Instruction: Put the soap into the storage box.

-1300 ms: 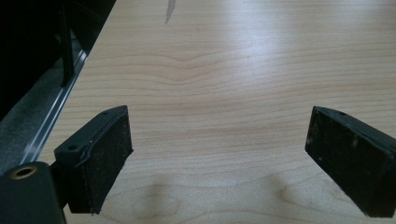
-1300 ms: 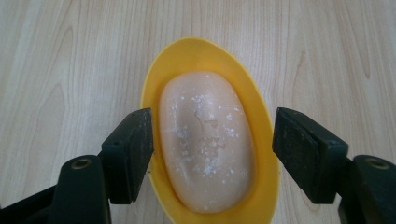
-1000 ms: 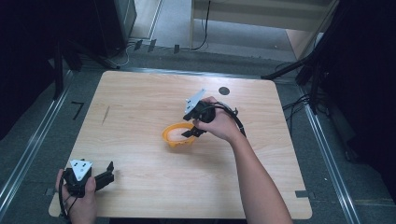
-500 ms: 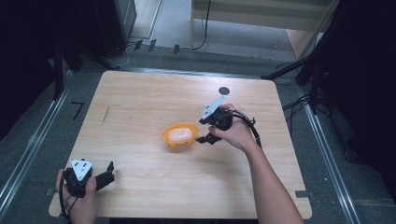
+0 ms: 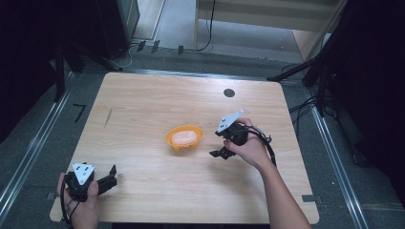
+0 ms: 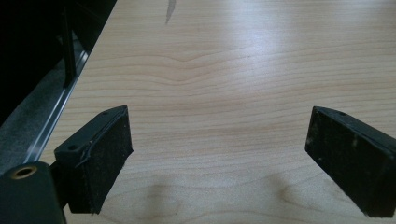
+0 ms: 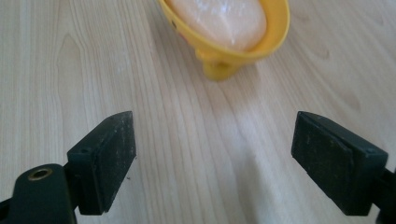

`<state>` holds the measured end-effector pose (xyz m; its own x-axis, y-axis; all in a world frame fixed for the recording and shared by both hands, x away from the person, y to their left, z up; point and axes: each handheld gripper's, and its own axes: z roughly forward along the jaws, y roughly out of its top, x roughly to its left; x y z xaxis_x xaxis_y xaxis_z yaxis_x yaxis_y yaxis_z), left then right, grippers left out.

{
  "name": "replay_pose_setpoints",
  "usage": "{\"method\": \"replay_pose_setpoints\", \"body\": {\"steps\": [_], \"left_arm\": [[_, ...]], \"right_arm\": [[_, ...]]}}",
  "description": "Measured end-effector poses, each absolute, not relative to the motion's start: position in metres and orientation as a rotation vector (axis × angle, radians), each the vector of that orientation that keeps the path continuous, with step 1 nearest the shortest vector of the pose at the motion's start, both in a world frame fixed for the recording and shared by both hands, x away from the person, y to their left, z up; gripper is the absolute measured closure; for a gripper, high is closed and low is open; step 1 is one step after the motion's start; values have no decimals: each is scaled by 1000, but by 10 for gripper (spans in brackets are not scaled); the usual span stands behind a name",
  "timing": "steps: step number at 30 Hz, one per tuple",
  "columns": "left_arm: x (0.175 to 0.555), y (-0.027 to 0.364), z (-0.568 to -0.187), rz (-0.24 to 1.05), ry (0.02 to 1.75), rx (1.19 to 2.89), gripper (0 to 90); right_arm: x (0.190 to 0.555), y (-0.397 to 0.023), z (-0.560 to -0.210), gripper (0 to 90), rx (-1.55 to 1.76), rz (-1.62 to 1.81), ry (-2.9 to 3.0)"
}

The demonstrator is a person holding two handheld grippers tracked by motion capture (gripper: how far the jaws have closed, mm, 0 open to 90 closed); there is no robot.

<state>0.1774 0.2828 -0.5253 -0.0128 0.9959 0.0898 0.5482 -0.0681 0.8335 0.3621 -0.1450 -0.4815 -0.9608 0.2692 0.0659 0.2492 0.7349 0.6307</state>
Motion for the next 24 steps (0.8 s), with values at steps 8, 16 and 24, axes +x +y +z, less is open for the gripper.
{"method": "replay_pose_setpoints", "body": {"steps": [8, 16, 24], "left_arm": [[177, 283, -525, 969, 1615, 1670, 76], [177, 283, -525, 969, 1616, 1668, 76], [177, 283, -525, 970, 1615, 1667, 76]], "right_arm": [[347, -175, -496, 133, 597, 1096, 2835], [333, -200, -505, 130, 692, 1138, 2765], [310, -229, -512, 132, 778, 1160, 2667]]}}
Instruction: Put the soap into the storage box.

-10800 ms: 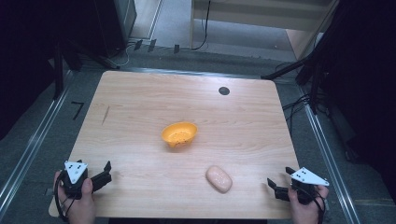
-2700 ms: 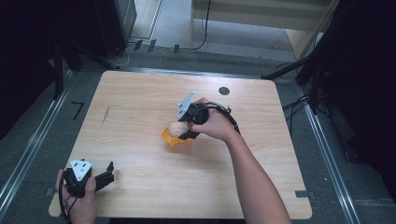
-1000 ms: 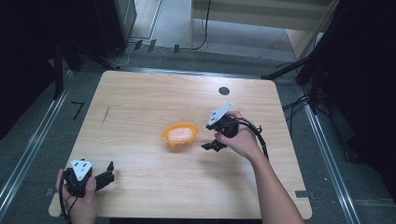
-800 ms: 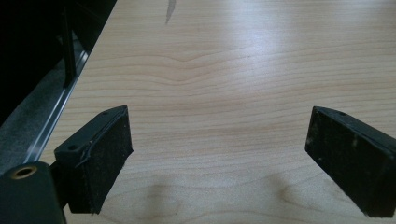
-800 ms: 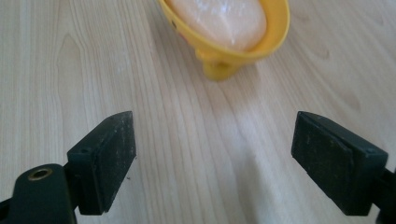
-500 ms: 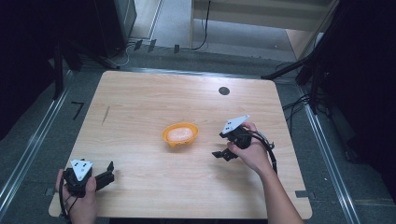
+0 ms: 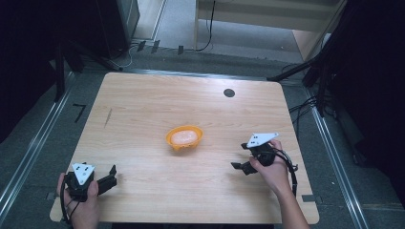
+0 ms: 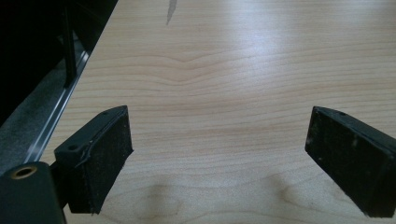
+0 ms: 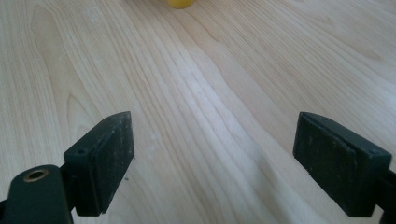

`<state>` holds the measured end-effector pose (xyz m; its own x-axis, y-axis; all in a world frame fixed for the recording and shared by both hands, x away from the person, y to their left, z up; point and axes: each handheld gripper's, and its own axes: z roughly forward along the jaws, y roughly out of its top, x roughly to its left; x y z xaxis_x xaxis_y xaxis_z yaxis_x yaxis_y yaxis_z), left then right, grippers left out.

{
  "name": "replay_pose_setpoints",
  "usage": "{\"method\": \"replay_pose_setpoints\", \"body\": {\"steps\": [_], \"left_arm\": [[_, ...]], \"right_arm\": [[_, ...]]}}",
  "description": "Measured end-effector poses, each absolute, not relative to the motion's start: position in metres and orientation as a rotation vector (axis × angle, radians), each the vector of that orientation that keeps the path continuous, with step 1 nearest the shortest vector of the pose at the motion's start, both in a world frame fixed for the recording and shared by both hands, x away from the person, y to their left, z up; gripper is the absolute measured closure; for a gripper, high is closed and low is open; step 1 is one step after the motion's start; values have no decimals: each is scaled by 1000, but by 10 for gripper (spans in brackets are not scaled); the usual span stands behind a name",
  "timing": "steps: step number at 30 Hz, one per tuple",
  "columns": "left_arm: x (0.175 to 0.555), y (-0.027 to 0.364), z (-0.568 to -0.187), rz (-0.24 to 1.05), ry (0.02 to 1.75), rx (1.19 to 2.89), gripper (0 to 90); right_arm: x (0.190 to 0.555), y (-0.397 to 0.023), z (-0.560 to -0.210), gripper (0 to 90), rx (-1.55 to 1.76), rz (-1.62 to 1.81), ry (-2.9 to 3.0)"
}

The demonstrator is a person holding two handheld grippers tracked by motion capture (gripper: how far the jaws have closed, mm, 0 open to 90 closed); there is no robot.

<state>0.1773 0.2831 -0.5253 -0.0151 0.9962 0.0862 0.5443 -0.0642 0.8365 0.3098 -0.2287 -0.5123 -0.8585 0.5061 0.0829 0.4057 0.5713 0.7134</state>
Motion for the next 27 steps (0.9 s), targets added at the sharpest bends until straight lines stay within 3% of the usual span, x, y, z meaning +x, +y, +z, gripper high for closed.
{"method": "replay_pose_setpoints", "body": {"steps": [27], "left_arm": [[177, 282, -525, 979, 1601, 1684, 76]], "right_arm": [[219, -319, -551, 116, 1111, 1205, 2365]]}}
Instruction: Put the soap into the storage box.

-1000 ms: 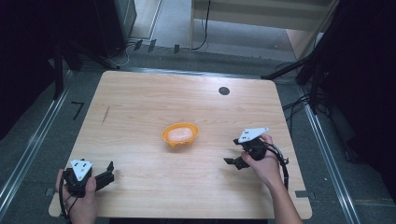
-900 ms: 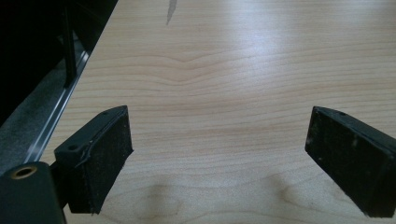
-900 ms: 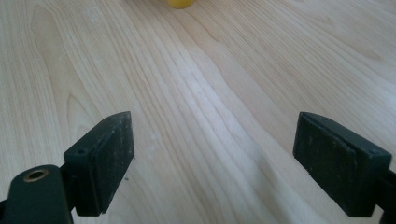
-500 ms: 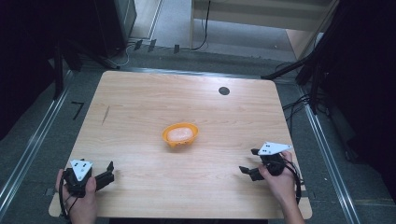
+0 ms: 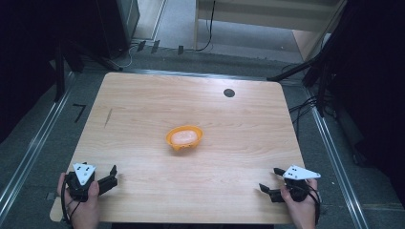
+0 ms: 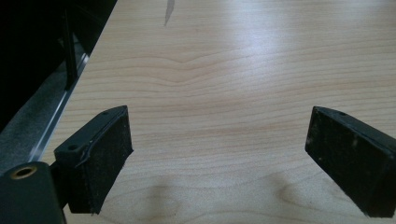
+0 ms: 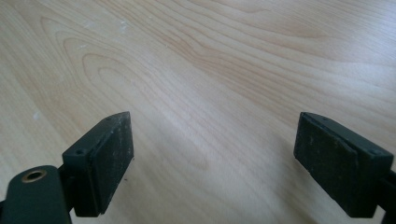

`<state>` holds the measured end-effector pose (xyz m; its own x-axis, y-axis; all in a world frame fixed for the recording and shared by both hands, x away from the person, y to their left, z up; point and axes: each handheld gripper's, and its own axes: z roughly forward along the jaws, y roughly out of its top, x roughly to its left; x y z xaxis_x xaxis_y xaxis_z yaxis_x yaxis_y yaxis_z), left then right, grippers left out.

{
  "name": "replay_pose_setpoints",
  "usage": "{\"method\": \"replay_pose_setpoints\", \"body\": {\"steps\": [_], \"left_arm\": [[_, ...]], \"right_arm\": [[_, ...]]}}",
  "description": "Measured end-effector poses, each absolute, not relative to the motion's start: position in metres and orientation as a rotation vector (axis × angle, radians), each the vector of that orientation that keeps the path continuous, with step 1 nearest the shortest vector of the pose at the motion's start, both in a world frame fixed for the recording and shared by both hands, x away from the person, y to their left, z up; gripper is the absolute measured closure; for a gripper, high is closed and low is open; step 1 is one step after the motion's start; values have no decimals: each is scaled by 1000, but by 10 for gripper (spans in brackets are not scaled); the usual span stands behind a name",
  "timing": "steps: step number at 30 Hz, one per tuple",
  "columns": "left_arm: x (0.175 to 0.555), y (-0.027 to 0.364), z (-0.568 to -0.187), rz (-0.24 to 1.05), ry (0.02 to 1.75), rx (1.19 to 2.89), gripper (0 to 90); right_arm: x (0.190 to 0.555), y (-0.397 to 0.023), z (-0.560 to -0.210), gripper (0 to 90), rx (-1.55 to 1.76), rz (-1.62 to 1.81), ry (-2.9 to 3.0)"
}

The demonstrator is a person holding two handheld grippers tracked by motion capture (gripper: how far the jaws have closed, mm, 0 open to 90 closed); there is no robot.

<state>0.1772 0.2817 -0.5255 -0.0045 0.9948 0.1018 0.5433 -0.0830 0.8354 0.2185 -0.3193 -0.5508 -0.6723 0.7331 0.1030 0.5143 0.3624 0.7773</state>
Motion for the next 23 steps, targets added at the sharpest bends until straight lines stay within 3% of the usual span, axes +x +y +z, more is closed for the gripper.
{"method": "replay_pose_setpoints", "body": {"steps": [14, 23], "left_arm": [[177, 281, -525, 981, 1604, 1685, 76], [180, 281, -526, 967, 1618, 1706, 76]], "right_arm": [[181, -366, -552, 79, 1207, 1242, 2235], [175, -380, -553, 55, 1262, 1345, 2102]]}}
